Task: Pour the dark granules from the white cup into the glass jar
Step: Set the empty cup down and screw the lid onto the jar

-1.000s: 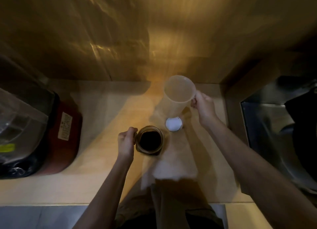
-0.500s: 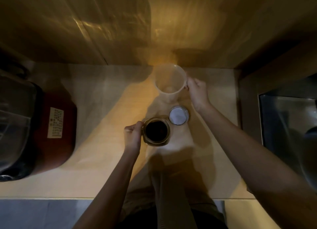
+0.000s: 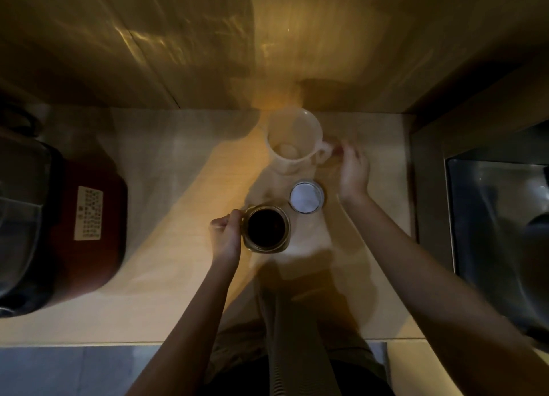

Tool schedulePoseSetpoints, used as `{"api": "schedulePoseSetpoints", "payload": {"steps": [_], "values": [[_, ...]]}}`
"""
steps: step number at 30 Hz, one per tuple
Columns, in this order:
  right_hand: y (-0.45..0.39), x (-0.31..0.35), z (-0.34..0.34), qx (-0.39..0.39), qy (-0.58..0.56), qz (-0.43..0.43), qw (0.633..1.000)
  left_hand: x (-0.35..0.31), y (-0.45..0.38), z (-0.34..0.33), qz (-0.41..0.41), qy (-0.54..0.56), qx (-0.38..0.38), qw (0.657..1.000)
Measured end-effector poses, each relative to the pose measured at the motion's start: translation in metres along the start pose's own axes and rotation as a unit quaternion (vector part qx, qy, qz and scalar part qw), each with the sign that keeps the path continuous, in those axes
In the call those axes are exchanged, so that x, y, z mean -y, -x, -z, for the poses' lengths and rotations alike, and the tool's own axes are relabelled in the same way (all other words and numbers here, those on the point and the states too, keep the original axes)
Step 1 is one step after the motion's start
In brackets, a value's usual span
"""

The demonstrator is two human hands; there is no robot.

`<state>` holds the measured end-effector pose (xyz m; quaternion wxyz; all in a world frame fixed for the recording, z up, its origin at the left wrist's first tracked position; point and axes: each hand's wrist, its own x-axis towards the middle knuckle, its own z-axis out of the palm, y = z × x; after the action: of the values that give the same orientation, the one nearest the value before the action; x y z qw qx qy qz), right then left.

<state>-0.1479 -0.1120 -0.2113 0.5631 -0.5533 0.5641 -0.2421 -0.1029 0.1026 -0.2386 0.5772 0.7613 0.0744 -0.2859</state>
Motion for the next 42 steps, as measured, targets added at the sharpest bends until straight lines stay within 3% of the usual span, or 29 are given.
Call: {"api": "schedulePoseSetpoints", "payload": {"steps": [2,5,8,10,14,18,21,25,29,36,42], "values": [[0.01,-0.017,0.01,-0.01,0.059,0.011,0.998,0.002,0.0,0.001,0.0,-0.004,0.002,1.0],[0.028,-0.047,0.02,0.102,0.174,0.026,0.979,0.001,0.002,0.001,-0.003,-0.018,0.0,1.0],[0.038,-0.07,0.021,0.178,0.322,0.124,0.921,0.0,0.003,0.002,-0.006,-0.026,0.007,1.0],[0.045,-0.072,0.018,0.186,0.369,0.163,0.896,-0.002,0.003,0.006,-0.019,-0.034,0.021,0.999],[0.053,-0.062,0.019,0.145,0.359,0.21,0.898,-0.007,0.004,0.013,-0.056,-0.074,0.069,0.993],[0.058,-0.041,0.038,0.186,0.341,0.249,0.887,-0.018,0.015,0.021,-0.082,-0.057,0.124,0.987],[0.067,-0.017,0.058,0.214,0.394,0.326,0.832,-0.023,0.024,0.036,-0.113,-0.053,0.21,0.97],[0.083,0.018,0.067,0.272,0.489,0.391,0.731,-0.029,0.031,0.041,-0.15,-0.201,0.297,0.921],[0.098,0.042,0.059,0.315,0.479,0.399,0.716,-0.026,0.031,0.034,-0.196,-0.221,0.291,0.91],[0.125,0.057,0.032,0.405,0.473,0.392,0.677,-0.024,0.03,0.038,-0.18,-0.2,0.282,0.921],[0.139,0.05,0.016,0.411,0.522,0.459,0.59,-0.021,0.025,0.039,-0.165,-0.192,0.272,0.928]]}}
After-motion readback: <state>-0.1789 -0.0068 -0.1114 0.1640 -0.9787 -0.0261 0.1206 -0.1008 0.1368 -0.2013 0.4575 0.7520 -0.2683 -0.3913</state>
